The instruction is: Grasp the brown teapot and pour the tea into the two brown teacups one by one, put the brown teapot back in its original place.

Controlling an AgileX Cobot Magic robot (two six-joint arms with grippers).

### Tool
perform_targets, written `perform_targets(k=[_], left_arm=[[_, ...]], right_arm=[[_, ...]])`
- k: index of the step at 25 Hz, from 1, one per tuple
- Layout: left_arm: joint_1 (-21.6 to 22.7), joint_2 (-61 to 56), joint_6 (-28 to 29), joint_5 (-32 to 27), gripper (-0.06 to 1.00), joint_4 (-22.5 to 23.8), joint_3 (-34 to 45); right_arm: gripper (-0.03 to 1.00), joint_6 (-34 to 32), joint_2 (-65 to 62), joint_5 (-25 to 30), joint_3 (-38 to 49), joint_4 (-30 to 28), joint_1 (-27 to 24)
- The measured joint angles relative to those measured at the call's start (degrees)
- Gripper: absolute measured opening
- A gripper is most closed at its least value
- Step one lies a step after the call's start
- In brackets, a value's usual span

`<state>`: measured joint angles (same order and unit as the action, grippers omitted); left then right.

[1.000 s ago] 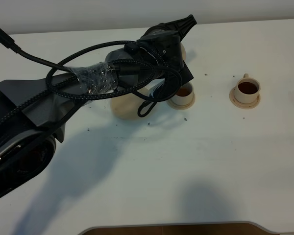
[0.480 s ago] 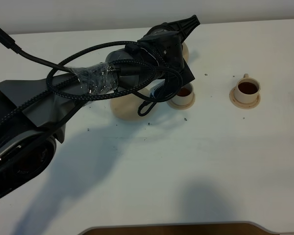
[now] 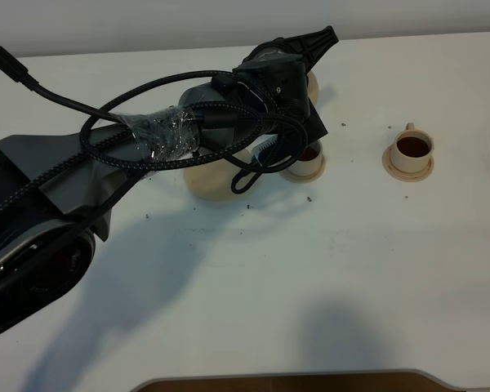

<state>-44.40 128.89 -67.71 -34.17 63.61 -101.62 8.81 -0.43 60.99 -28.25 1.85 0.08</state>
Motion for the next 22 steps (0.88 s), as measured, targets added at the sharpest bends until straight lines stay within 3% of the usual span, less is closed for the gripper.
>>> perform_targets(k=[22], left_arm=[[-0.65, 0.02, -0.37, -0.12, 0.10, 4.30, 0.00]], right_arm=[[0.23, 0.00, 0.00, 0.00, 0.00, 0.00, 0.00]])
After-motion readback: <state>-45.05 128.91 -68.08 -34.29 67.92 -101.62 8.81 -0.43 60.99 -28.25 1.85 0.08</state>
